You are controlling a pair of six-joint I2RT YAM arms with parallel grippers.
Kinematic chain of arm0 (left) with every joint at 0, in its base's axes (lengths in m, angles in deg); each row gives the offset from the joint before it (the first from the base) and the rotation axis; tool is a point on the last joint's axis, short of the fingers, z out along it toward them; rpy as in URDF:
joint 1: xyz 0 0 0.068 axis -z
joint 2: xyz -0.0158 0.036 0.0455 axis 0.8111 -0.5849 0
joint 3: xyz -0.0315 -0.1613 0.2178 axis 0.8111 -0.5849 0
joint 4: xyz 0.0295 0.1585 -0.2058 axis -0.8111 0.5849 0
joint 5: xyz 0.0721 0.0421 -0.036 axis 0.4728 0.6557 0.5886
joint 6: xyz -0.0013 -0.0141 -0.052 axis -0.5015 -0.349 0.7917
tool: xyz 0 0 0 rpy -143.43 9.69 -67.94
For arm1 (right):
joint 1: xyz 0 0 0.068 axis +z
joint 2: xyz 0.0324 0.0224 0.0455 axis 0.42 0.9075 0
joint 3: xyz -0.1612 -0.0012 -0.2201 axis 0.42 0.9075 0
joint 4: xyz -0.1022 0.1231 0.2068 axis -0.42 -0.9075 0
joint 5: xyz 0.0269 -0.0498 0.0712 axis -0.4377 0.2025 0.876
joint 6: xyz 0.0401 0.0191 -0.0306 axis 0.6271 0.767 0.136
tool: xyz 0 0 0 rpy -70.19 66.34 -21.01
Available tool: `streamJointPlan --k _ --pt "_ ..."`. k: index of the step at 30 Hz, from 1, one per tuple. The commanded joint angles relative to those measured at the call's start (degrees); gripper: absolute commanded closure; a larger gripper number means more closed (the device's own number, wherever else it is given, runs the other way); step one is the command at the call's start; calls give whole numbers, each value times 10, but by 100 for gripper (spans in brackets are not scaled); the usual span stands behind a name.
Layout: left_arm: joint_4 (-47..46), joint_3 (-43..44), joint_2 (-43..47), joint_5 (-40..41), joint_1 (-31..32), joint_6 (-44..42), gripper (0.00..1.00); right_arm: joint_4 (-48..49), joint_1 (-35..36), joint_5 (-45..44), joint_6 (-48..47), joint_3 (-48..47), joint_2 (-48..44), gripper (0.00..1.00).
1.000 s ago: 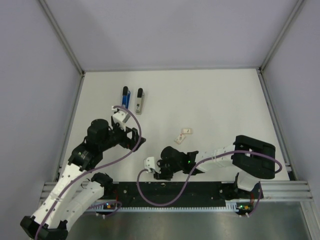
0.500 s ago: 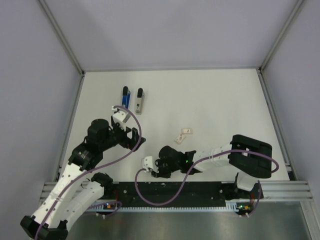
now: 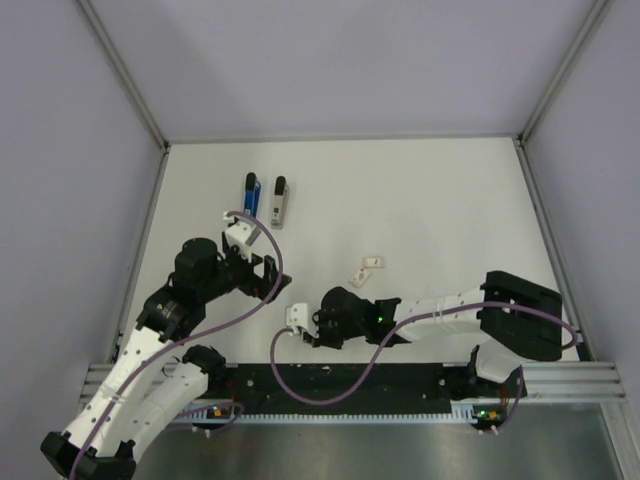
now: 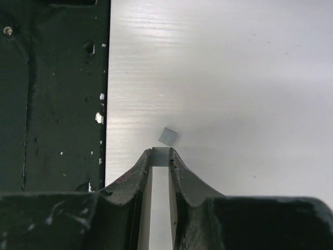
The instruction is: Unload the staples from the stapler
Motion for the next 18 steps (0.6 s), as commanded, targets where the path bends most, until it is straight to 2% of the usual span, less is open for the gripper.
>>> streamJointPlan --k 1,9,13,18 --pt "-6 -4 10 0 -2 -5 2 -57 -19 -43 41 -45 -61 90" --pt "-8 -5 12 -5 -2 -5 2 -73 -142 -130 155 -21 -162 89" --pt "-7 -3 10 -7 -2 -4 2 -110 -203 -189 203 -42 -167 90" --pt "-8 -5 13 -7 -2 -3 2 -110 -270 -246 263 -45 -148 91"
